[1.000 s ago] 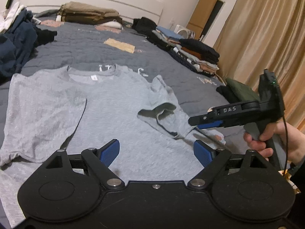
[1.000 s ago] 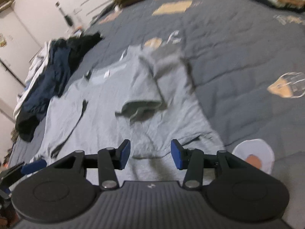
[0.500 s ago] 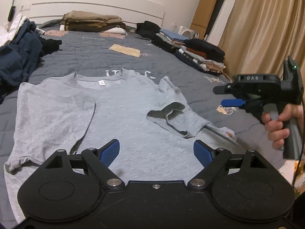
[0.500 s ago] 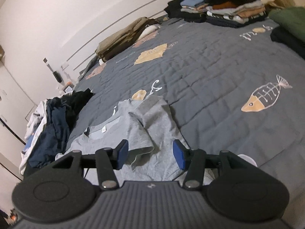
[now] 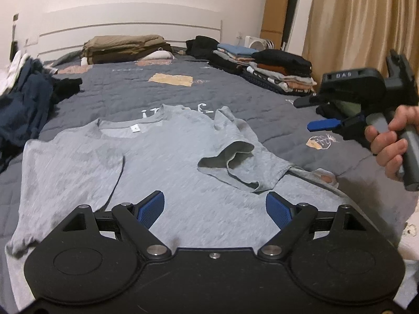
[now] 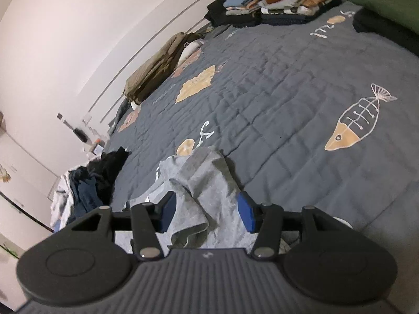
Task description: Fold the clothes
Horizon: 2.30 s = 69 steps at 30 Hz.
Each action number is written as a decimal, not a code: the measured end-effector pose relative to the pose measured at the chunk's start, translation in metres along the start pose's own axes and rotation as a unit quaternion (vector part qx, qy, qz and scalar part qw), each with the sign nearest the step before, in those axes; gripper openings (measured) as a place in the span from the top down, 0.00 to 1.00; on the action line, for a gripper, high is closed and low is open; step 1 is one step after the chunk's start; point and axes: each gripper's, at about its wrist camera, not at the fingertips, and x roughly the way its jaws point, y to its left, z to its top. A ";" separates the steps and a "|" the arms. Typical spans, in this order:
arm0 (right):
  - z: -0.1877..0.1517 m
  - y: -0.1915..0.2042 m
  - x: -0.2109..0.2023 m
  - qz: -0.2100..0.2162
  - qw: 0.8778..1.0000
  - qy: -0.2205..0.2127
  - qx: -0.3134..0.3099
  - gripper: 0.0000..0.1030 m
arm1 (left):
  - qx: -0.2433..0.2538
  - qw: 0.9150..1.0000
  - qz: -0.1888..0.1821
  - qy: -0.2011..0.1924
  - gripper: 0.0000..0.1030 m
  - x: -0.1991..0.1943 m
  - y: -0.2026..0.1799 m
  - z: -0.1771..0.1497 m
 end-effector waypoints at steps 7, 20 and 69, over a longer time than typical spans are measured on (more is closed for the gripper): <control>0.009 -0.010 -0.002 0.005 1.000 0.000 0.004 0.50 | 0.081 0.997 0.013 -0.008 0.20 0.043 -0.035 0.034; 0.019 -0.021 -0.001 0.016 1.000 0.004 0.025 0.50 | 0.191 0.981 0.036 -0.005 0.34 0.138 -0.083 0.042; 0.001 -0.035 0.039 0.073 0.981 0.161 0.081 0.50 | -0.089 0.991 -0.066 0.080 0.46 0.086 -0.014 0.015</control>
